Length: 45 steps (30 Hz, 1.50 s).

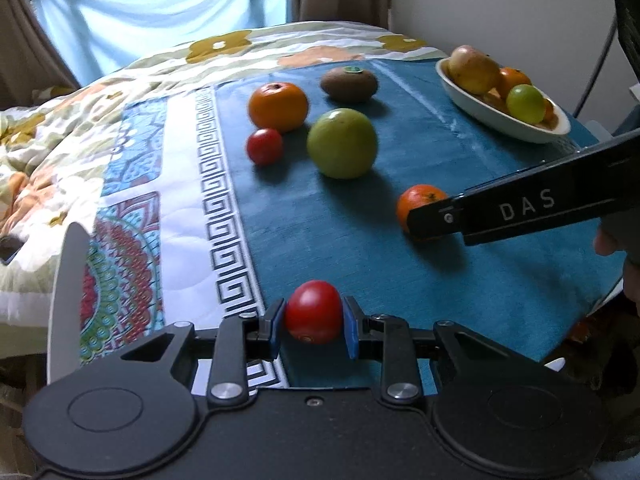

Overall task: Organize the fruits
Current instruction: 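Grasp the tangerine with the right tool while the left tool holds the red tomato, then carry the red tomato and tangerine into the cream bowl and open both tools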

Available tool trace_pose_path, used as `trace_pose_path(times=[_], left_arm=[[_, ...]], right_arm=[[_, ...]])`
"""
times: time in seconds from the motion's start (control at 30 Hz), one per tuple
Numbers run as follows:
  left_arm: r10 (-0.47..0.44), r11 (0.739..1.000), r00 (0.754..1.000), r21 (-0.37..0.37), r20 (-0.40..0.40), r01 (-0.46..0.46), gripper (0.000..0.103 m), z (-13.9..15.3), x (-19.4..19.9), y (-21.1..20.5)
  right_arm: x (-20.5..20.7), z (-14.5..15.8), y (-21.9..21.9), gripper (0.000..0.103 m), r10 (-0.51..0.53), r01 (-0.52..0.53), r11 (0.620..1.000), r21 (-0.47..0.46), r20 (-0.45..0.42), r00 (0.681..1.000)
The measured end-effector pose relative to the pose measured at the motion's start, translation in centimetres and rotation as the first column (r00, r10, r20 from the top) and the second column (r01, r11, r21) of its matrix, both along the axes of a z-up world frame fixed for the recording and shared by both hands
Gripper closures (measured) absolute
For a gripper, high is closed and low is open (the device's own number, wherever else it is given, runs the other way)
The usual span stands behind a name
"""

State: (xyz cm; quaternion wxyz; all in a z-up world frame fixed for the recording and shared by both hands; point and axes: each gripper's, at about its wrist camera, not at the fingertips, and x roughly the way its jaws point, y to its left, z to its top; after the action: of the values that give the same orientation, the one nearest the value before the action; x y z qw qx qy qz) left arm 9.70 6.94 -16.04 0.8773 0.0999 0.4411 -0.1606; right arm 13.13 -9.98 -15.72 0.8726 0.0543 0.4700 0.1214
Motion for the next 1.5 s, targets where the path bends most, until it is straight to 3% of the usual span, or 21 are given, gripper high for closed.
trace_pose_path(times=[0.43,0.53,0.8,1.17,1.5], left_arm=[[0.085,0.996,0.996,0.000,0.000,-0.085,0.070,0.4,-0.3,1.2],[0.106,0.994,0.994,-0.001,0.005,-0.106,0.070,0.8,-0.4,1.4],[0.158,0.987,0.987,-0.003,0.029,-0.158,0.070,2.5,-0.5,1.4],[0.197,0.980,0.978,0.012,0.061,-0.198,0.070,6.0,-0.7,-1.1],[0.223,0.975,0.969,-0.033,0.106,-0.221,0.070,9.4,-0.4,-6.1]], right_arm=[[0.5,-0.6,0.6,0.039,0.032,-0.032,0.999,-0.009,-0.004,0.999],[0.6,-0.8,0.5,0.049,0.039,-0.039,0.999,0.005,-0.012,0.999],[0.6,-0.3,0.0,0.050,0.041,-0.041,0.999,0.004,-0.005,0.999],[0.0,2.7,-3.6,0.050,0.022,-0.023,0.999,0.041,0.035,0.999],[-0.1,5.9,-9.8,0.050,-0.009,0.006,0.999,0.044,0.078,0.997]])
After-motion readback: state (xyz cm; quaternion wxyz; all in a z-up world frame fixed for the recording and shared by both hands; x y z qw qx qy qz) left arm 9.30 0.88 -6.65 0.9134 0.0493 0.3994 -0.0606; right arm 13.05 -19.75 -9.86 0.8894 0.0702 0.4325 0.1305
